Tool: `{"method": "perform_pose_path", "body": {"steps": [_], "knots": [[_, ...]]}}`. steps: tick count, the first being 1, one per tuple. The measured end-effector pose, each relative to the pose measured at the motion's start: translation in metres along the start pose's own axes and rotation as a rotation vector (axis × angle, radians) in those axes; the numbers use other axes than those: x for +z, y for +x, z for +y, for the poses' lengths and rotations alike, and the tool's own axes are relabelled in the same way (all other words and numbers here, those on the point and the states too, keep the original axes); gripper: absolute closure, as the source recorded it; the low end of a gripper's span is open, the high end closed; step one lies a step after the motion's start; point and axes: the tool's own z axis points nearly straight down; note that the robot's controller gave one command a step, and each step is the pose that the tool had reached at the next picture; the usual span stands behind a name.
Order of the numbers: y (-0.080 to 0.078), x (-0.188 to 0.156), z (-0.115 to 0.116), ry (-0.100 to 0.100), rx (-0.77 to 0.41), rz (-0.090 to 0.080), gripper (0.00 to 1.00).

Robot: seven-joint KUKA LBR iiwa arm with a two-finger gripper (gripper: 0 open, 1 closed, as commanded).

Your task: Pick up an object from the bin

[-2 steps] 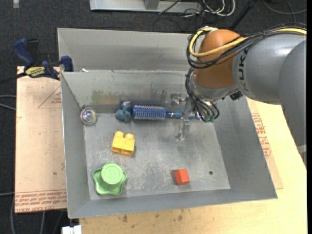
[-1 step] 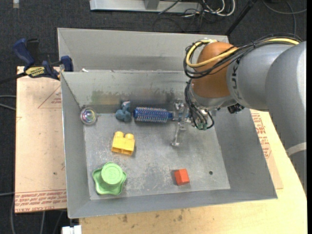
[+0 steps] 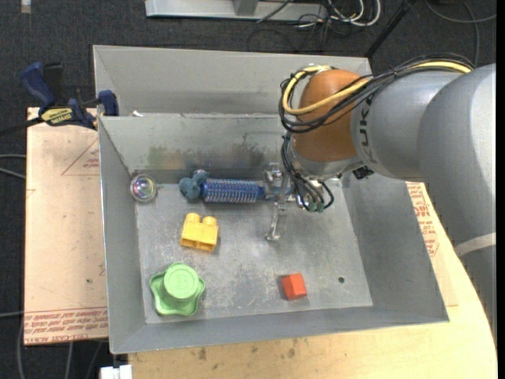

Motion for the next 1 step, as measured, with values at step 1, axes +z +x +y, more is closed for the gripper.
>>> {"method": "perform_pose_path", "body": {"steps": [1], "knots": [[-0.0002,-0.0002,0.0,-0.001,0.001,-0.001,1.0]]}}
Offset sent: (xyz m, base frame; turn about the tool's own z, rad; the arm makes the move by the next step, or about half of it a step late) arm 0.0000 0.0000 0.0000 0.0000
